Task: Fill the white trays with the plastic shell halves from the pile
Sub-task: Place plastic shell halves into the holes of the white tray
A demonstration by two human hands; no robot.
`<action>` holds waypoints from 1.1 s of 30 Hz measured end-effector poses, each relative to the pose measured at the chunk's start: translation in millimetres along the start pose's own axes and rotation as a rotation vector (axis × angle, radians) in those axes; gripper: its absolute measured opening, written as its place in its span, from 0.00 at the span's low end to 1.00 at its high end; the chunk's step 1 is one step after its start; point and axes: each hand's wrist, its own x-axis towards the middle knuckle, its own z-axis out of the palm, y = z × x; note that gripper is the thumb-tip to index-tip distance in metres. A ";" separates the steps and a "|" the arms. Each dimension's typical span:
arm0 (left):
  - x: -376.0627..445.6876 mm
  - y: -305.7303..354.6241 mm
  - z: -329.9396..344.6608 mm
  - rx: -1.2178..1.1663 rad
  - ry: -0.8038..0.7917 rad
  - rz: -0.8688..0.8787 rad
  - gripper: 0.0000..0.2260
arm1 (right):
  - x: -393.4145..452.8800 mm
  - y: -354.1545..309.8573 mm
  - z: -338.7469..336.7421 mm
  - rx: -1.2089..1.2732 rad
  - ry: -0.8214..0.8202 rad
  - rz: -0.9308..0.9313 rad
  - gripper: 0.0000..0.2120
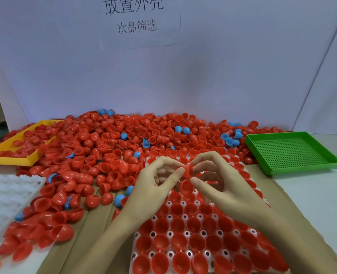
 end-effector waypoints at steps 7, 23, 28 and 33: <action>-1.3 -2.2 0.0 -0.066 -0.022 -0.055 0.09 | 0.0 4.2 3.9 -0.155 -0.019 -0.069 0.11; 9.1 -47.6 -25.2 0.974 -0.356 -0.013 0.33 | -89.4 6.1 -96.6 -0.290 0.098 0.231 0.09; 11.3 -49.8 -26.4 1.012 -0.373 -0.021 0.34 | -130.2 -3.5 -103.6 -0.367 0.110 0.246 0.11; 16.4 -50.2 -31.5 0.978 -0.389 -0.037 0.34 | -150.6 -11.5 -103.8 -0.461 0.081 0.264 0.13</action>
